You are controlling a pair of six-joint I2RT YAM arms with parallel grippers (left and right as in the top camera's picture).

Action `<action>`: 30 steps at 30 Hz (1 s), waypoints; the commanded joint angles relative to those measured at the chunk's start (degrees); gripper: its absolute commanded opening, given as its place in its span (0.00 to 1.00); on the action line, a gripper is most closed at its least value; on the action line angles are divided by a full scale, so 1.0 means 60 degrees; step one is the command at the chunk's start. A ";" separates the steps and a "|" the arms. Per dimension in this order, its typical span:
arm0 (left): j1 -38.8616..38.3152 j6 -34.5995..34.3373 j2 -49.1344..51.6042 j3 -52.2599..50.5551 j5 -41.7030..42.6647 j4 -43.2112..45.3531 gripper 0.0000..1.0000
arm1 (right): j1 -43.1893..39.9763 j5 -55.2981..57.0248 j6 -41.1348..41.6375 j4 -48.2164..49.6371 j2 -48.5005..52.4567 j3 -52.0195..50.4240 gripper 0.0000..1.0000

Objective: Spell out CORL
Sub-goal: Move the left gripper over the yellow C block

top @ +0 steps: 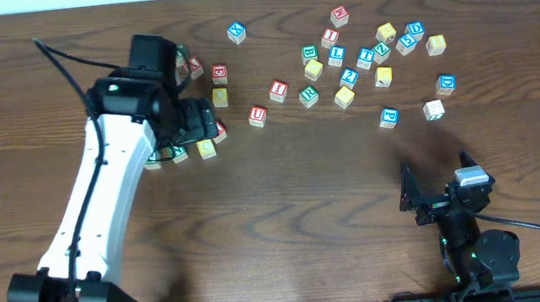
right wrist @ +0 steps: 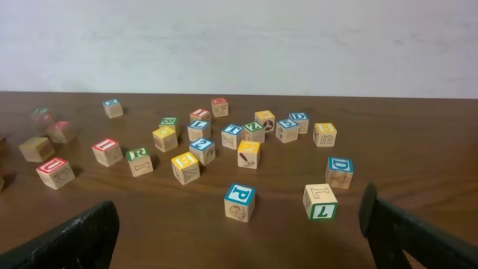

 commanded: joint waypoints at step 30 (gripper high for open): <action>-0.0091 -0.0528 0.2783 -0.0630 0.0758 0.1319 0.74 | -0.0066 -0.0044 0.0069 -0.0040 -0.0047 -0.0011 0.99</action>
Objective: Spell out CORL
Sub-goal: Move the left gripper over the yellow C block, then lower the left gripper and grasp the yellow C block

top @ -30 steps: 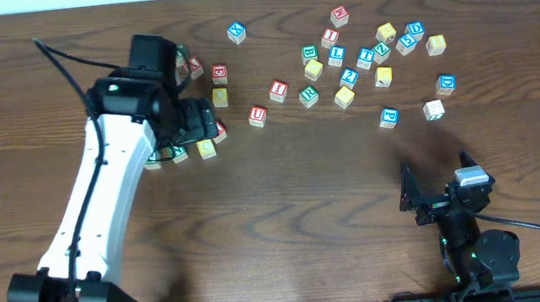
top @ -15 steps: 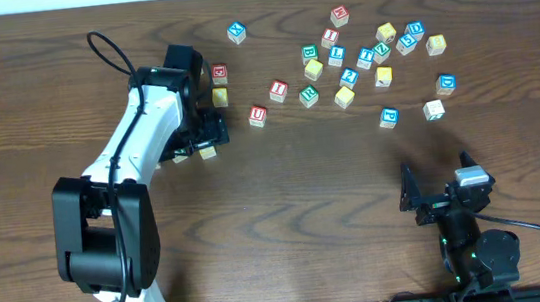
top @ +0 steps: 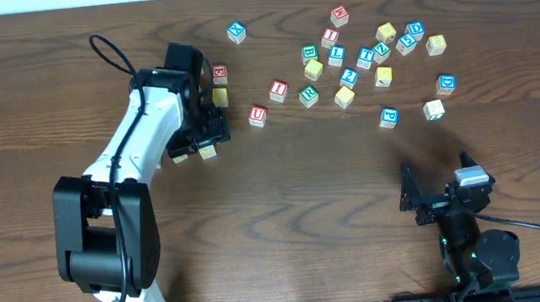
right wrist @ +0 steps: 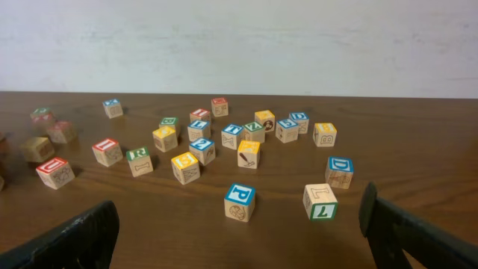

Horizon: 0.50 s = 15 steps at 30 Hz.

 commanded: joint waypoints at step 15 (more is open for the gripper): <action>-0.0022 -0.0262 0.0051 -0.0714 0.0444 0.0514 0.65 | -0.0066 -0.0047 0.0066 -0.0040 -0.0047 -0.0011 0.99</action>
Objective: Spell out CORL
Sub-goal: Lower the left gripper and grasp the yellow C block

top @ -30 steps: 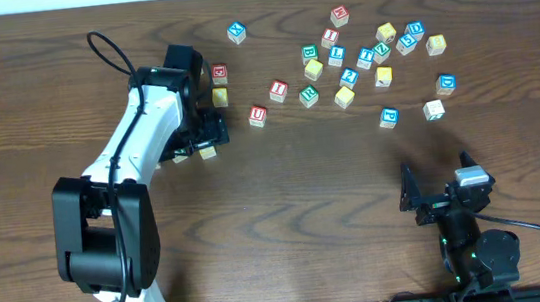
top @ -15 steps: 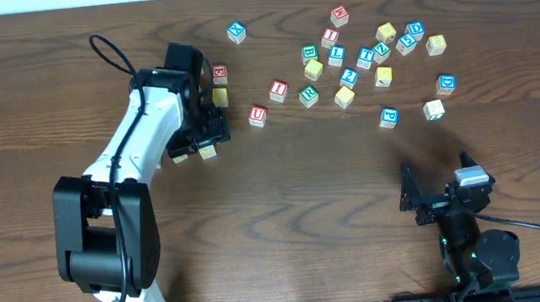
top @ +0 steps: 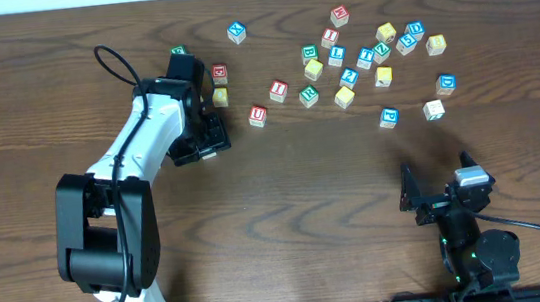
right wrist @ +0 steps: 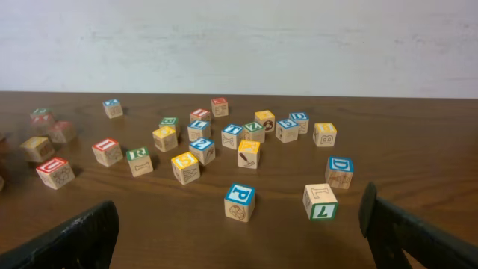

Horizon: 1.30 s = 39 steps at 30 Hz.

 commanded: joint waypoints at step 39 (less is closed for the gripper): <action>-0.0022 -0.0055 0.0106 -0.1020 -0.0568 0.1683 0.65 | -0.0066 -0.0047 0.0066 -0.0044 -0.0047 -0.0011 0.99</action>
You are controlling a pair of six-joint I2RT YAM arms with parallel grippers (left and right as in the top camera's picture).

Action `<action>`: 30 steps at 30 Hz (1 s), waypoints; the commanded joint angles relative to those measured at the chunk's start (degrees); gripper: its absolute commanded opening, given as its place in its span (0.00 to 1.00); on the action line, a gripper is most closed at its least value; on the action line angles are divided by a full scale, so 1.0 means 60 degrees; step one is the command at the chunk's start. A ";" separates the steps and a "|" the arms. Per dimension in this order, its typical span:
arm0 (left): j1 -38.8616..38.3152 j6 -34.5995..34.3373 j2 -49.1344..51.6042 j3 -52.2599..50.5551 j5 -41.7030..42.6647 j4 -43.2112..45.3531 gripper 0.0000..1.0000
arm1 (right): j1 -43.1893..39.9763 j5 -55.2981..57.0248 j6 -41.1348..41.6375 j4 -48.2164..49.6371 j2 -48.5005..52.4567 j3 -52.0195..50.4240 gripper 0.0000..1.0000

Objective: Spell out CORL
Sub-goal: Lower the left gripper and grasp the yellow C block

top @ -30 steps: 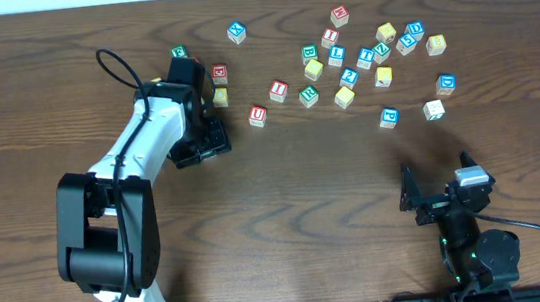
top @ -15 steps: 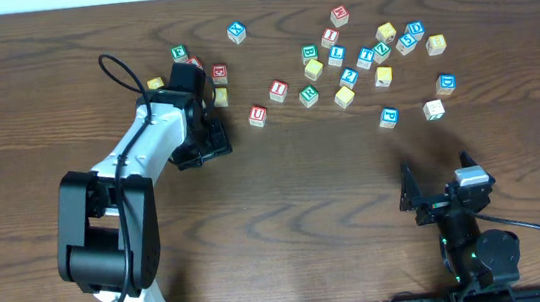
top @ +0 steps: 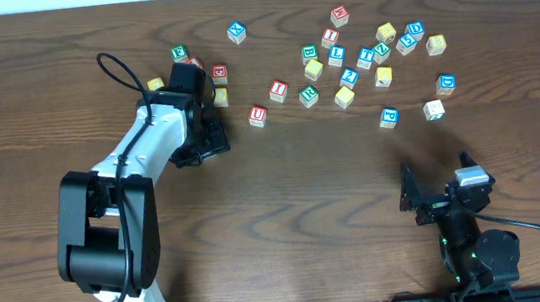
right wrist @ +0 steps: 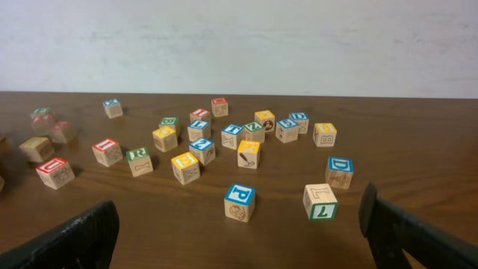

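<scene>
Lettered wooden blocks lie scattered over the far half of the brown table. Nearest my right gripper are a blue P block and a white L block. A green R block stands further left. My right gripper rests low at the near right, open and holding nothing. My left gripper is down among the leftmost blocks. Its fingers are hidden under the black wrist. A red block lies just right of it.
A green block, a yellow block and a red block lie round the left arm's white forearm. A blue D block stands at the right. A pale wall backs the table.
The left forearm has shifted slightly and a yellow block now shows at its far left side. The small block seen beside the left gripper no longer shows. The right arm has not moved.
At first the left arm reached from the near left, its gripper over the leftmost blocks with several on its near side. Then the arm was folded, with two blocks still near the gripper. Now those are out of sight, and green and yellow blocks show behind the forearm.
</scene>
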 commanded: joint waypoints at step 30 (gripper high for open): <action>-0.0022 -0.0058 0.0248 -0.0481 -0.0404 0.0459 0.51 | -0.0066 -0.0044 0.0066 -0.0044 -0.0047 -0.0011 0.99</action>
